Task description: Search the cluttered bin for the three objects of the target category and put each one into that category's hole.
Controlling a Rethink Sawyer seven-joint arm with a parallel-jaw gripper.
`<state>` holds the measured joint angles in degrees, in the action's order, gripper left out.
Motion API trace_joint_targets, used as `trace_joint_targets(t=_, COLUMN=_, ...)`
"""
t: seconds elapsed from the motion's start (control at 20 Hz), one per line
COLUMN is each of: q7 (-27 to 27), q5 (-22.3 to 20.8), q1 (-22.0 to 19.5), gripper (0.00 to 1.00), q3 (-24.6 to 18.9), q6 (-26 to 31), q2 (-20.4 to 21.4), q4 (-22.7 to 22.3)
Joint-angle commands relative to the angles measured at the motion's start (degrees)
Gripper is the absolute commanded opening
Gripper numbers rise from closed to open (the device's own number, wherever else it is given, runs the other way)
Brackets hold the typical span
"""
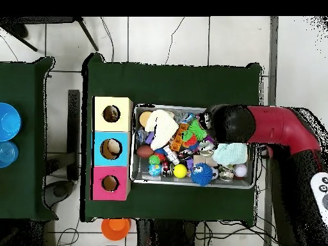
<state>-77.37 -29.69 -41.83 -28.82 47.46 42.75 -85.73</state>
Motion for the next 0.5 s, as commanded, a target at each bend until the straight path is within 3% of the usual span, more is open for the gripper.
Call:
trace_joint_targets(t=0.05, q7=22.37, q5=-4.64, q1=-1.43, gripper=1.0, q3=-5.69, q6=6.72, q2=-4.14, q4=3.27)
trace_joint_targets(t=0.5, q7=26.53, q5=-6.84, q1=-1.69, gripper=1.0, q3=-5.15, q6=7.96, q2=-7.45, q4=8.03)
